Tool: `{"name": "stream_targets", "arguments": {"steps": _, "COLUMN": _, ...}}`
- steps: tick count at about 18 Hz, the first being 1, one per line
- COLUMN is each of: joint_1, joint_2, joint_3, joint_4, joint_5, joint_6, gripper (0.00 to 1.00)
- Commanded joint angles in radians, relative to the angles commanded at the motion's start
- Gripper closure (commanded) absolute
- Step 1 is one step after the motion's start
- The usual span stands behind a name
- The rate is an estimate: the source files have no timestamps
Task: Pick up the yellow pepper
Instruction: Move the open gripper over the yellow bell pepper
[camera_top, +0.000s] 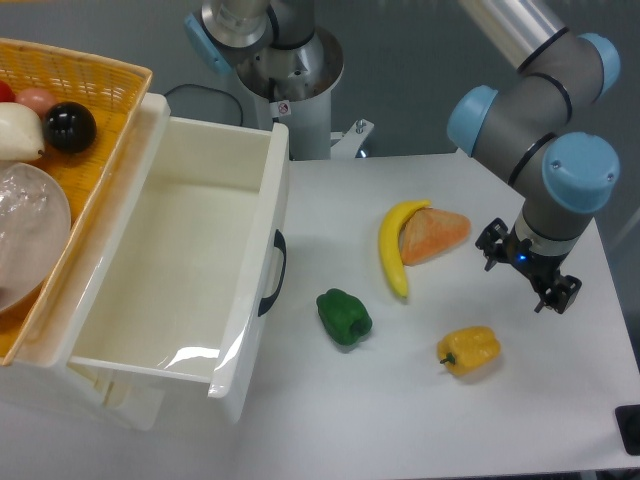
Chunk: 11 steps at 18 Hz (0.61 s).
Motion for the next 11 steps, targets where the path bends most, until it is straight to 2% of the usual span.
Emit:
{"name": "stream_targets", "arguments": {"steps": 5, "joint_1": -0.002, "joint_2": -0.023, "joint_3": 0.011, "joint_4": 0.012, "joint_5": -0.008, "joint_6": -0.012, "gripper": 0.0}}
{"name": "stream_targets", "arguments": {"steps": 7, "joint_1": -0.005, "joint_2": -0.049, "joint_3": -0.003, "joint_4": 0.072, "joint_5": -0.066, "joint_6": -0.035, "gripper": 0.0}}
{"name": "stream_targets", "arguments": {"steps": 11, "joint_1": -0.002, "joint_2": -0.072, "joint_3": -0.035, "joint_4": 0.142, "joint_5": -0.075, "joint_6": -0.046, "gripper": 0.0}}
